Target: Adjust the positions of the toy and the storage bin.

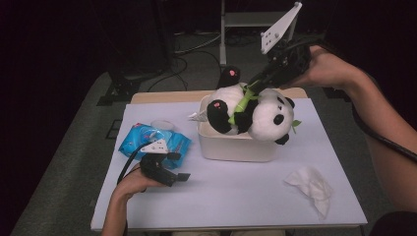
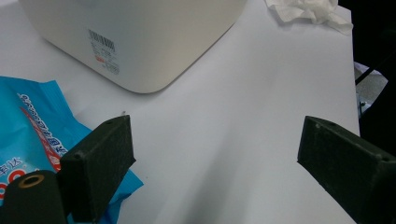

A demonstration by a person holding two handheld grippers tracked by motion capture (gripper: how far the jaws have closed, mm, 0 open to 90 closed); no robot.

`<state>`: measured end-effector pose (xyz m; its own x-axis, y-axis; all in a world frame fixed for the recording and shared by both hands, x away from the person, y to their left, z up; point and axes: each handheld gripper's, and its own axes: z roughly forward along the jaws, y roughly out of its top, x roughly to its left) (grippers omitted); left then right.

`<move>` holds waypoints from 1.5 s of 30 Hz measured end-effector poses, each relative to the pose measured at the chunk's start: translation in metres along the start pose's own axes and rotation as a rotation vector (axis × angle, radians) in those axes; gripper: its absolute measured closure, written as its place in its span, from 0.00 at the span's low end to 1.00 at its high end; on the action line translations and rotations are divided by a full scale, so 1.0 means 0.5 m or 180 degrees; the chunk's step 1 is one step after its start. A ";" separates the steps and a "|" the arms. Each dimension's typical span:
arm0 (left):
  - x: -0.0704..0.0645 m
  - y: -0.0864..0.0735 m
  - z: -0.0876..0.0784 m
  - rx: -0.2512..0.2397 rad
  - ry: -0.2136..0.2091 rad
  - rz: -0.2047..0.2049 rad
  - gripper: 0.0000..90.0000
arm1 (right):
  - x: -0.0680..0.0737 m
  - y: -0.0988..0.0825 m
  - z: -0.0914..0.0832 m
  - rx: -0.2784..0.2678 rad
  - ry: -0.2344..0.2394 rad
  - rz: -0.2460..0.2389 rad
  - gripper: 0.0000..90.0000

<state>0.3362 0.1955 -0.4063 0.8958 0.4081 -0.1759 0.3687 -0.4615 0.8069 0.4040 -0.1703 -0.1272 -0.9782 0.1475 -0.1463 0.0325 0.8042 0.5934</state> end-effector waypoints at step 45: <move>-0.003 0.001 -0.017 -0.0032 0.0024 0.0042 0.11 | -0.122 -0.049 0.181 0.0098 0.0313 0.0283 0.85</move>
<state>0.3328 0.2015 -0.4008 0.8988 0.4078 -0.1609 0.3542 -0.4590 0.8148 0.4816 -0.1471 -0.2044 -0.9865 0.1631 -0.0150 0.1249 0.8081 0.5757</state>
